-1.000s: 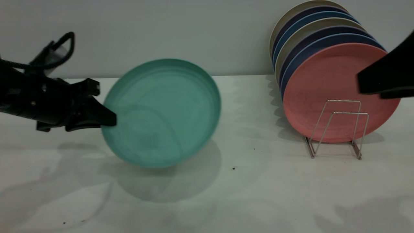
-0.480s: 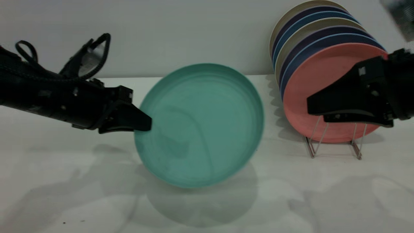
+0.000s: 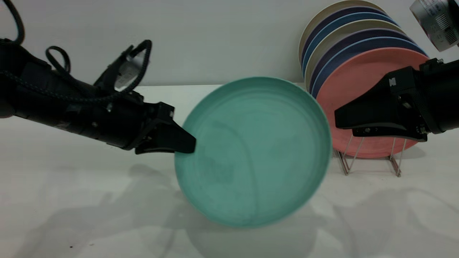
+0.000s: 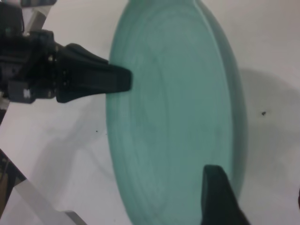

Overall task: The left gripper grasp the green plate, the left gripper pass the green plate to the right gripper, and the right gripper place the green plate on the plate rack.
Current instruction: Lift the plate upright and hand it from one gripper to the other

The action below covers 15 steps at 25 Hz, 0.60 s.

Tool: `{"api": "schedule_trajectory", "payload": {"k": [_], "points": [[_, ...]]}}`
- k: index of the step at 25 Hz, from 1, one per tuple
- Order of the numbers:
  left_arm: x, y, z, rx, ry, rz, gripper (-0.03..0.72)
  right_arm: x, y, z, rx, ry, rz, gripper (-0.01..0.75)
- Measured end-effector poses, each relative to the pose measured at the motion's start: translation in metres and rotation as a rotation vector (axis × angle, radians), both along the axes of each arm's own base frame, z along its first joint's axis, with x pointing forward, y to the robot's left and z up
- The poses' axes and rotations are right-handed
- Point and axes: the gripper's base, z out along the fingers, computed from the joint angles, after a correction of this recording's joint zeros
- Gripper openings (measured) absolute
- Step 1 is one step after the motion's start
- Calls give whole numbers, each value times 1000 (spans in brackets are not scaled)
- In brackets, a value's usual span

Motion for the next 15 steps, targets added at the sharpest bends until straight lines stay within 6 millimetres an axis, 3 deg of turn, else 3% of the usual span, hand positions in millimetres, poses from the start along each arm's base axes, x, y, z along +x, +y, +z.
{"api": "schedule_trajectory", "payload": {"k": [9, 15], "points": [[3, -31, 11, -17, -58, -85, 18, -1, 0, 0, 5, 12, -1, 419], [2, -41, 13, -22, -70, -114, 18, -1, 0, 0, 6, 17, 0, 334]]}}
